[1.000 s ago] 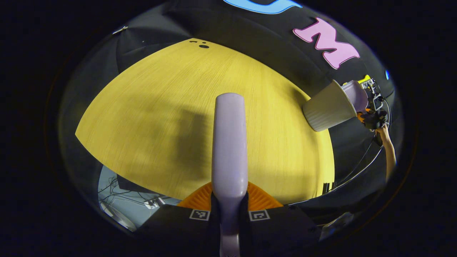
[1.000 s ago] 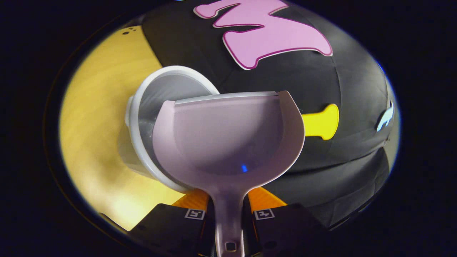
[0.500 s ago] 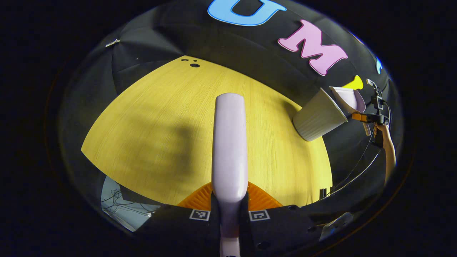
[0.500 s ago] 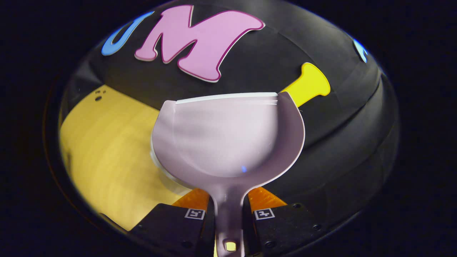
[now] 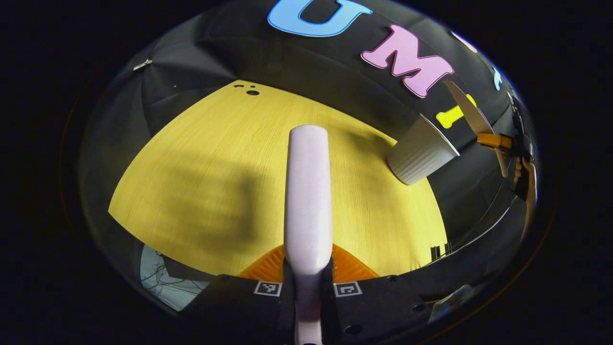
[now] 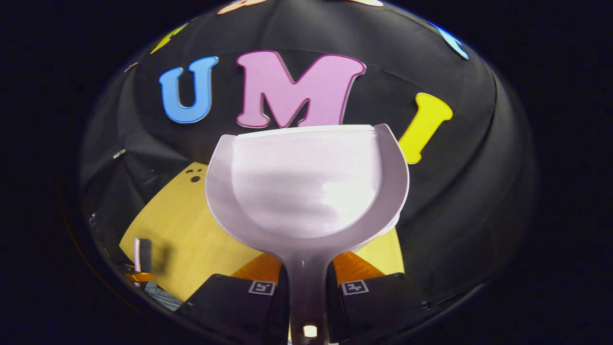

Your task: Pick up the small broom and dustpan from the desktop, sweep the trash into the dustpan with the broom, and then empty the trash into the garbage bin.

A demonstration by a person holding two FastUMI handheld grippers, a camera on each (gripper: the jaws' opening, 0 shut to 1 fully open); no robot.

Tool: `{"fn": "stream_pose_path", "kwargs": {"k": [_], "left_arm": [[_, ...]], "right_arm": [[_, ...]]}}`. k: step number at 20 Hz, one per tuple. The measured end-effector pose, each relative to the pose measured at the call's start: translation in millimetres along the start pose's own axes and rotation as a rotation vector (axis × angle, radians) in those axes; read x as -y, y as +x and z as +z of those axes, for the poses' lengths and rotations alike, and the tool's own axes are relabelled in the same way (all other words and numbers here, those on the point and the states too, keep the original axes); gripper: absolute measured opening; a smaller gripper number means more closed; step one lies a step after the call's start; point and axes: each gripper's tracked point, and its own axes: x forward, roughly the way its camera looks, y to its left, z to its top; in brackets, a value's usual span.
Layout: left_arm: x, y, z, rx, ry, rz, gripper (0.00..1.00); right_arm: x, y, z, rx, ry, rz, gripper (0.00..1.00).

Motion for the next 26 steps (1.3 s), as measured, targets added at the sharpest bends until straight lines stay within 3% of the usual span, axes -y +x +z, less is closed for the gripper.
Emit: {"fn": "stream_pose_path", "kwargs": {"k": [3,10,17,21,26], "left_arm": [[-5.1,3.3,0.1,-0.001,0.032,-0.011,0.25],[-14.8,26.7,3.6,-0.019,0.066,0.018,0.25],[-44.9,65.8,-4.1,-0.162,0.182,0.153,0.25],[-48.6,91.3,-1.5,-0.225,0.231,0.204,0.25],[-48.4,117.0,-0.9,-0.314,0.313,0.292,0.26]], "right_arm": [[-66.4,-21.7,-41.1,-0.056,0.025,0.119,0.35],[-148.3,-25.5,-165.3,-0.280,0.063,0.219,0.35],[-145.9,15.6,-255.3,-0.460,0.123,0.174,0.35],[-146.8,30.3,-272.4,-0.538,0.170,0.160,0.32],[-149.7,30.2,-276.3,-0.577,0.150,0.141,0.36]]}}
